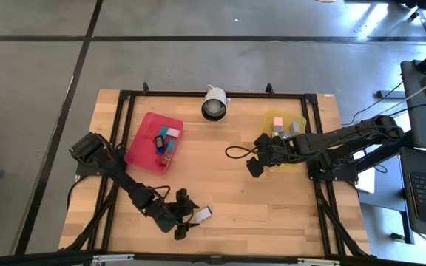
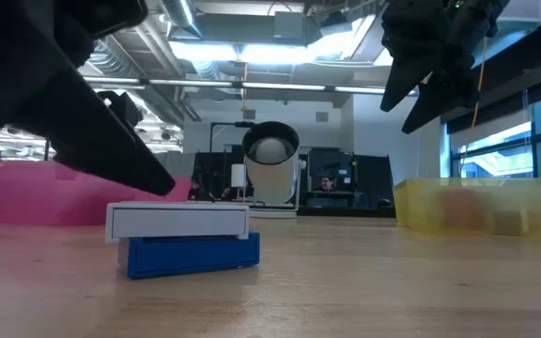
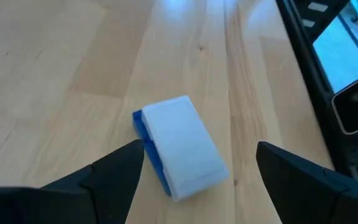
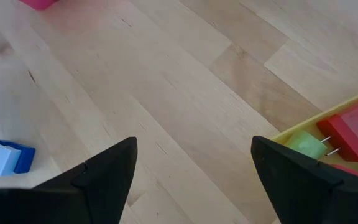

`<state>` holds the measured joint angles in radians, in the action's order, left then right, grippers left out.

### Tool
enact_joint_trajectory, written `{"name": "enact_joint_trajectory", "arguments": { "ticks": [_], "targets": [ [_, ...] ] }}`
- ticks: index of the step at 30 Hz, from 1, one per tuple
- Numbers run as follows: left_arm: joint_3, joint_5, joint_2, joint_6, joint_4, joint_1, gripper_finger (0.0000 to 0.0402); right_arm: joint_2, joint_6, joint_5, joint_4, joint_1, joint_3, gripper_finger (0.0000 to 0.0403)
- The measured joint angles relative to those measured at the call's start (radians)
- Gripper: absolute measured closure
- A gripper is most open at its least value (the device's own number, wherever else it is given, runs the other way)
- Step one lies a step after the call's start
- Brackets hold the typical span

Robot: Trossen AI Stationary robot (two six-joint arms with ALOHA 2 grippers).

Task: Pick & Place Office items
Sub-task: Put the white digital timer into the pink bin

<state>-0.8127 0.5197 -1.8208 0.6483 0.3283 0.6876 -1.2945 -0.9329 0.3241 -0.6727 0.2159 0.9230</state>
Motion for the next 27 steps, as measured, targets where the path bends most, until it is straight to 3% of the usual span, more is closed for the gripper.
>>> {"name": "enact_joint_trajectory", "arguments": {
  "ticks": [27],
  "targets": [
    [0.0, 0.017, -0.004, -0.082, -0.021, 0.0, 0.0093, 0.0, 0.0, 0.0, 0.001, 0.0, 0.0, 0.0085]
  ]
}}
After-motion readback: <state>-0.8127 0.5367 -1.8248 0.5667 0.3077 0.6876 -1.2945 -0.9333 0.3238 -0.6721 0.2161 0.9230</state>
